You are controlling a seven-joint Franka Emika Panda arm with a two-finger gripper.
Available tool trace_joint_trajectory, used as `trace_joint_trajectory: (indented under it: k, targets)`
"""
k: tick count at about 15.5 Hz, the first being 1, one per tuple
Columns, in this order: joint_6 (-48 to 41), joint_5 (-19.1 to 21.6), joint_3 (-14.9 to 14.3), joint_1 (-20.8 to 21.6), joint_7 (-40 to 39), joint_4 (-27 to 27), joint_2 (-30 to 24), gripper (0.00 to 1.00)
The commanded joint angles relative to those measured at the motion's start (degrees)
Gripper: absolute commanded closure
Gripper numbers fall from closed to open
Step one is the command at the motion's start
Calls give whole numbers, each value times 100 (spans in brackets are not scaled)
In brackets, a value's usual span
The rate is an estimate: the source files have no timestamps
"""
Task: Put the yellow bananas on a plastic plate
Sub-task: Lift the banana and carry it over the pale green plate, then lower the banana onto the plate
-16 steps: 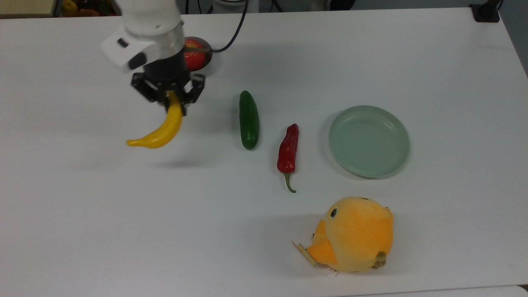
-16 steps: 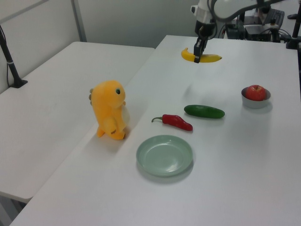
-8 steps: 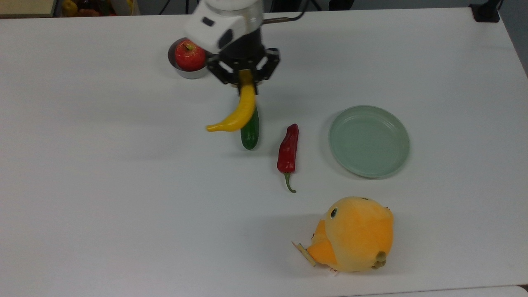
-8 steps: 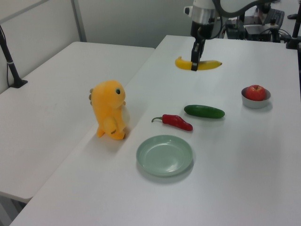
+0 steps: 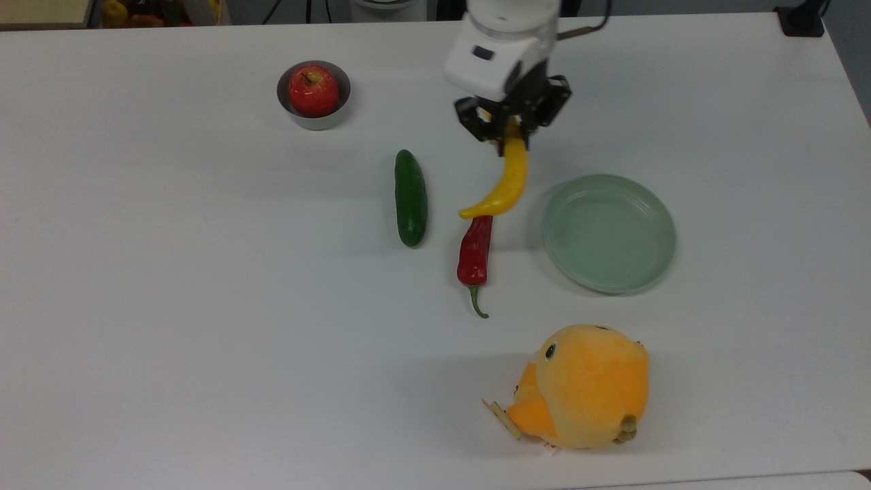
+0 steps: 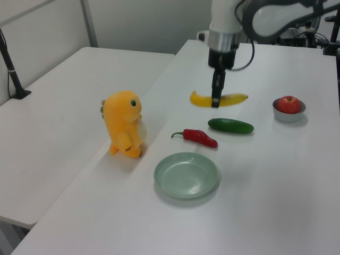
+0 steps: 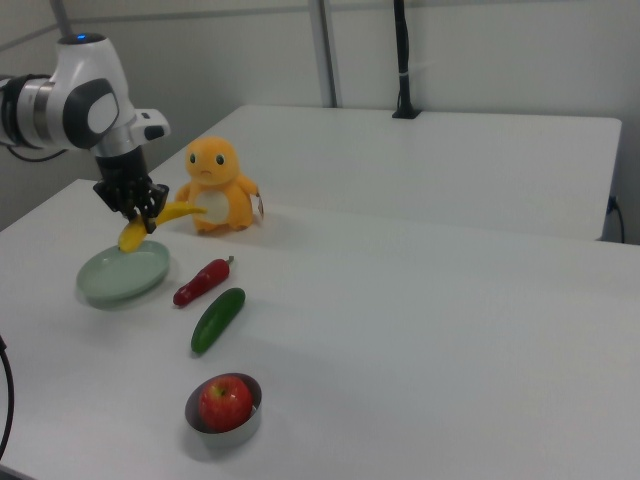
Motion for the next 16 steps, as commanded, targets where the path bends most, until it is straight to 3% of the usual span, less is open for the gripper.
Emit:
trace_joint_trajectory:
  k: [1, 4, 12, 15, 16]
  targets:
    - [633, -49, 149, 297, 334, -67, 313, 84]
    - [1335, -155, 150, 648, 439, -58, 743, 84]
    - [2313, -788, 193, 921, 1116, -49, 1526, 81]
    - [2655, -805, 282, 921, 1143, -32, 1676, 76]
    - [2673, -805, 290, 921, 1152, -32, 1685, 68]
